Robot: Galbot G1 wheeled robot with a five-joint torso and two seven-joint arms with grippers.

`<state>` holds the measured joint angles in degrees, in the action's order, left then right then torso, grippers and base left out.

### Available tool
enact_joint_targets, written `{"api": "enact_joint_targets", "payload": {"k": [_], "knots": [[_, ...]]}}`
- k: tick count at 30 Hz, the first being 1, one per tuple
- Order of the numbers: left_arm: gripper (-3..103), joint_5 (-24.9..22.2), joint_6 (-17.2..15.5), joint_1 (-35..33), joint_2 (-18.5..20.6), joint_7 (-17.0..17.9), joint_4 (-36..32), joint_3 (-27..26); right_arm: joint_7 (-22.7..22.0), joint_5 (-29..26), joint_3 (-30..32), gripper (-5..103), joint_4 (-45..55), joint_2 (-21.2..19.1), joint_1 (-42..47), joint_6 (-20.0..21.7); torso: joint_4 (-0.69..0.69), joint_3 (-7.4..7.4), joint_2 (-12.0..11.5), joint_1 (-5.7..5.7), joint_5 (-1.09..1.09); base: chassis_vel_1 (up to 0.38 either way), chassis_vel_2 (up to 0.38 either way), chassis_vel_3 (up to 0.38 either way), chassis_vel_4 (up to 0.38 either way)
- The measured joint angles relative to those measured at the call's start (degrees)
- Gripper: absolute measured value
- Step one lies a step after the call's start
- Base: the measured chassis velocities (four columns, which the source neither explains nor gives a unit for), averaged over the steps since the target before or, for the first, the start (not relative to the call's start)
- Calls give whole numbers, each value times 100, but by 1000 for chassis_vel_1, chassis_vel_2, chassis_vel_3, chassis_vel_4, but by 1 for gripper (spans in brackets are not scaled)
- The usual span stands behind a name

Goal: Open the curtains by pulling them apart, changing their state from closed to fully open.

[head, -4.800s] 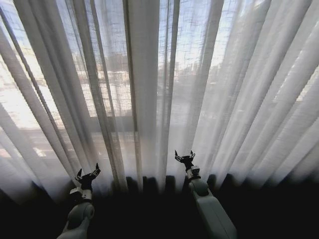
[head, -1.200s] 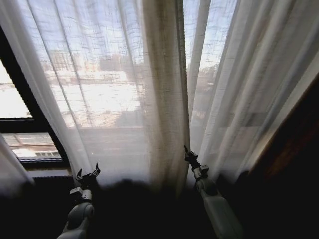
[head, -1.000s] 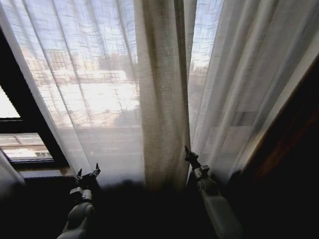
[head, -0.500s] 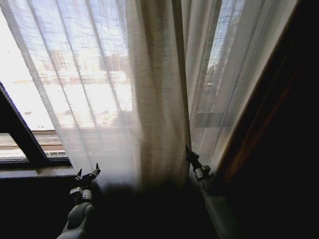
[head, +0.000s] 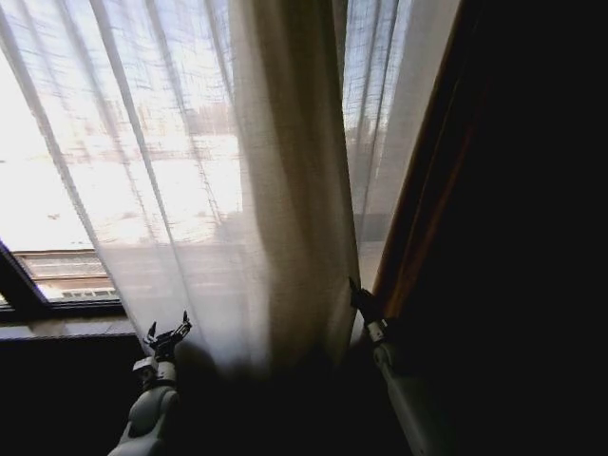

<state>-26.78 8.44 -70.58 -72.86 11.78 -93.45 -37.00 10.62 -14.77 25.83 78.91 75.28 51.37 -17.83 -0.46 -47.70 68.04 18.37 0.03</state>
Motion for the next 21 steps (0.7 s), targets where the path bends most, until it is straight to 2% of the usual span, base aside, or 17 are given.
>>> {"api": "enact_joint_targets", "payload": {"k": [3, 6, 9, 12, 16, 21], "knots": [[100, 0, 0, 0, 0, 0, 0, 0, 19, -17, 12, 0, -25, -1, -17, -57, 1, 0, 0, 0, -1, 0, 0, 0, 0], [100, 0, 0, 0, 2, 2, 0, -3, 42, -30, 13, 0, -90, 10, -50, -174, 9, 0, 0, 0, -11, 0, 0, 0, 0], [100, 0, 0, 1, 3, 4, 0, -7, 63, 9, 32, 0, -119, 14, -55, -171, 8, 0, 0, 0, -3, 37, 45, -23, -34], [100, 0, 0, 0, 3, 4, 0, -7, 63, 17, 62, 0, -134, 12, -68, -101, 6, 0, 0, 0, -4, 7, 19, -7, -5], [100, 0, 0, 0, 2, 3, 0, -3, 188, 264, 249, 0, -149, -54, -60, 193, 1, 0, 0, 0, -1, 0, 0, 0, 0], [100, 0, 0, 0, 2, 3, 0, -2, 187, 278, 304, 0, -150, -120, 8, 279, 3, 0, 0, -1, -3, 0, 0, 0, 0]]}}
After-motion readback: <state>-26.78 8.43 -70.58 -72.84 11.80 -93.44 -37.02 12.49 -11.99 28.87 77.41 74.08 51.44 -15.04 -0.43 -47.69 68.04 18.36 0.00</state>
